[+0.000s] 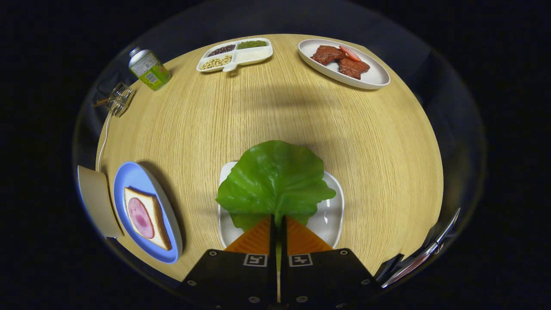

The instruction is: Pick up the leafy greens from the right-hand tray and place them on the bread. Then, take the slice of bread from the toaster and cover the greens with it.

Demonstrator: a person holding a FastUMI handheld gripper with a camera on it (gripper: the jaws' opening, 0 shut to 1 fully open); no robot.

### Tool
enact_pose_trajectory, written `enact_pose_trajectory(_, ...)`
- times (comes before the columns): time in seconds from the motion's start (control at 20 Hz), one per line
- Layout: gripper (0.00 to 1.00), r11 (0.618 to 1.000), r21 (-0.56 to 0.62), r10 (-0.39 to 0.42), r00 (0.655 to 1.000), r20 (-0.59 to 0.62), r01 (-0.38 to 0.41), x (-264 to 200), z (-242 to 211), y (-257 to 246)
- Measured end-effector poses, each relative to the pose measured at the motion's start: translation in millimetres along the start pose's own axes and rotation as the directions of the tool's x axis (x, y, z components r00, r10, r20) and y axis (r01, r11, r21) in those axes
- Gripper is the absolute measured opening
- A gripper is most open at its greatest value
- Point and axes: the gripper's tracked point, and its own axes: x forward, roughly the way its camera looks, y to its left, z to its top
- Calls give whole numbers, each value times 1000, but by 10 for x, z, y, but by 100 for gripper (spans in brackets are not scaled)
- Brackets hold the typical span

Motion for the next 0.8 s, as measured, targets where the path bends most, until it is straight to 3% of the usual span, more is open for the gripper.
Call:
enact_pose_trajectory(0.4,1,997,47,65,996,59,-68,-382,54,157)
enact_pose_trajectory(0.8,1,982,-10,191,976,109,-191,-901,147,905)
